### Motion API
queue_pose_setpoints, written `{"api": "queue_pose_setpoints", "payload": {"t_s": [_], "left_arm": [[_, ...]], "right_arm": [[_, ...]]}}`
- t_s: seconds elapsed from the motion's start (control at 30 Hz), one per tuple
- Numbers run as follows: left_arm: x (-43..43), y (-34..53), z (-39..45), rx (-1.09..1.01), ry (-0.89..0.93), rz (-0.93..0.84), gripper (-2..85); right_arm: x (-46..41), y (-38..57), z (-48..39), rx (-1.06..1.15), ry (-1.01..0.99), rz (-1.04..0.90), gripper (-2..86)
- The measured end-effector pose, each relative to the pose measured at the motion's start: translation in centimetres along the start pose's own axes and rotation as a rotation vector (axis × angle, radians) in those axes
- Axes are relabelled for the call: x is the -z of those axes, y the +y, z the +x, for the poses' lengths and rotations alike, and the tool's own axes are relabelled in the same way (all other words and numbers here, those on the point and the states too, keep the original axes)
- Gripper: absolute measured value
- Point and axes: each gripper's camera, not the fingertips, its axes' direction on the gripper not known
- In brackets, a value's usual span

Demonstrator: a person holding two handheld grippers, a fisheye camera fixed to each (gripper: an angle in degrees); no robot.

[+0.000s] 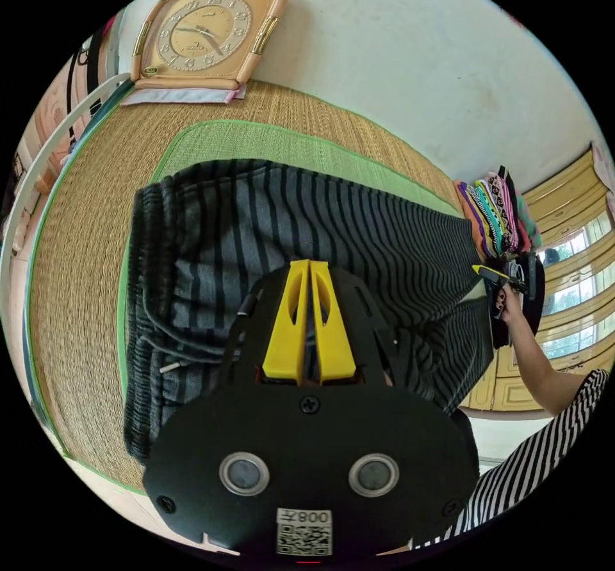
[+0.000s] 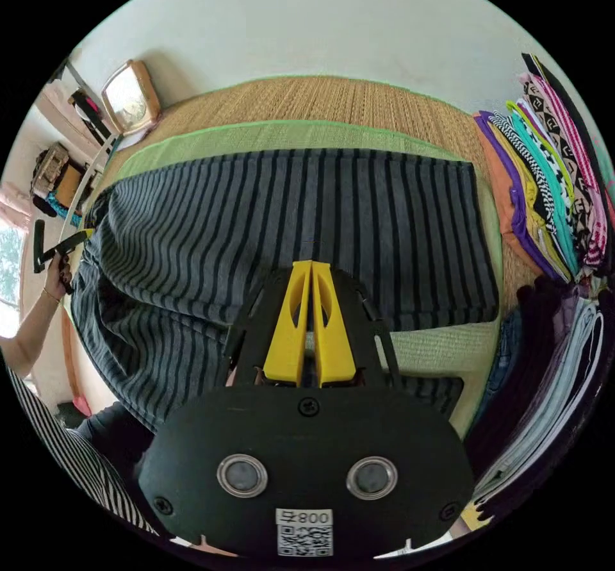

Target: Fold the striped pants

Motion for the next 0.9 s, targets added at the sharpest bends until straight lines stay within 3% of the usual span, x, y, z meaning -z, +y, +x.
{"api": "queue_pose_setpoints", "payload": {"t_s": [0.07,0.17,0.3,0.4,0.5,0.53,0.6,0.67,0.73,0.9], "left_arm": [[-1.2,1.3,-0.8,0.027,-0.026,-0.062,0.0],[-1.3,2.1,-1.6,0.056,-0.039,-0.106,0.0],[3.0,5.6,-0.6,0.017,0.014,-0.010,0.0],[3.2,9.5,-0.8,0.025,-0.042,-0.065,0.0],[1.2,12.4,-2.3,0.084,-0.108,-0.159,0.0],[0.5,13.3,-3.1,0.125,-0.114,-0.202,0.0],[1.0,13.9,-3.3,0.168,-0.067,-0.151,0.0],[1.4,14.0,-2.3,0.135,-0.047,-0.122,0.0],[0.9,14.0,0.1,0.052,0.088,-0.094,0.0],[-3.4,12.6,7.3,-0.181,0.228,-0.133,0.0]], "right_arm": [[-3.1,0.3,-0.1,-0.008,0.060,-0.122,-0.1],[-2.9,0.1,1.0,-0.109,-0.017,-0.100,0.0],[1.1,1.4,-3.7,0.057,-0.146,0.048,0.0],[-0.5,2.6,-9.3,0.218,-0.223,0.013,0.0],[-5.8,2.5,-12.9,0.310,-0.128,-0.114,0.0],[-8.4,2.4,-13.0,0.289,-0.058,-0.205,0.0],[-7.8,2.1,-11.4,0.180,-0.160,-0.131,0.0],[-6.1,2.9,-9.6,0.140,-0.233,-0.043,0.0],[-4.2,5.7,-7.2,0.101,-0.246,0.025,0.1],[-6.6,11.1,-3.8,0.041,-0.207,-0.074,0.1]]}}
